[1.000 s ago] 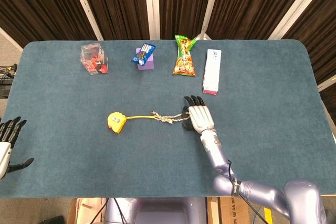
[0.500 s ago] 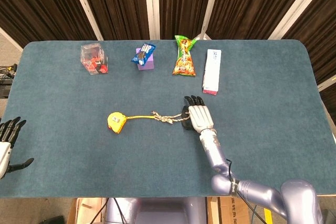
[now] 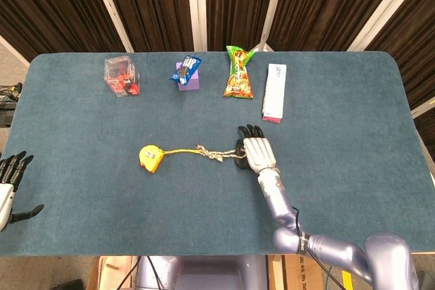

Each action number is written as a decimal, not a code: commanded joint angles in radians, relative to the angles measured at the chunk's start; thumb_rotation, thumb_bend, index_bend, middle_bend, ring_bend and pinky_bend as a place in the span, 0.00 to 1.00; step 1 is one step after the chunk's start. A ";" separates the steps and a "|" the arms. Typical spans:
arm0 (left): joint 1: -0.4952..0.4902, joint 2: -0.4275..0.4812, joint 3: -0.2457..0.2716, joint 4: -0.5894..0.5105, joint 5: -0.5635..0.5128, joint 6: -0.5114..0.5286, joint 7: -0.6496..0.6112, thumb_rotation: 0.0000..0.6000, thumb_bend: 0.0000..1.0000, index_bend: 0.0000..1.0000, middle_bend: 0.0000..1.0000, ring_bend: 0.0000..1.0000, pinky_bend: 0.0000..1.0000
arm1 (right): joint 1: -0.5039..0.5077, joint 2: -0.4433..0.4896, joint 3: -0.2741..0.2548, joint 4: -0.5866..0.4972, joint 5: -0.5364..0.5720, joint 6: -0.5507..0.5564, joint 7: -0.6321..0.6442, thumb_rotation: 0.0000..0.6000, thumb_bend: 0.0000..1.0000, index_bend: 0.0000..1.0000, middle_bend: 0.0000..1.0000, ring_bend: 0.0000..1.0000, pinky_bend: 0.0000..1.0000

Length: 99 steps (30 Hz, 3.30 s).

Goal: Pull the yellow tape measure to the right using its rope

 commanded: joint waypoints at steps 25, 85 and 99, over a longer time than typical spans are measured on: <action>0.002 0.001 0.004 -0.011 0.004 0.002 0.011 1.00 0.00 0.00 0.00 0.00 0.00 | -0.126 0.305 0.001 -0.334 -0.066 0.113 0.062 1.00 0.42 0.63 0.15 0.00 0.00; 0.018 -0.016 0.006 -0.006 0.038 0.052 0.060 1.00 0.00 0.00 0.00 0.00 0.00 | -0.367 0.776 0.019 -0.293 0.072 0.133 0.269 1.00 0.42 0.11 0.02 0.00 0.00; 0.019 -0.015 0.007 -0.004 0.046 0.057 0.055 1.00 0.00 0.00 0.00 0.00 0.00 | -0.480 0.794 -0.074 -0.493 -0.149 0.247 0.380 1.00 0.41 0.00 0.00 0.00 0.00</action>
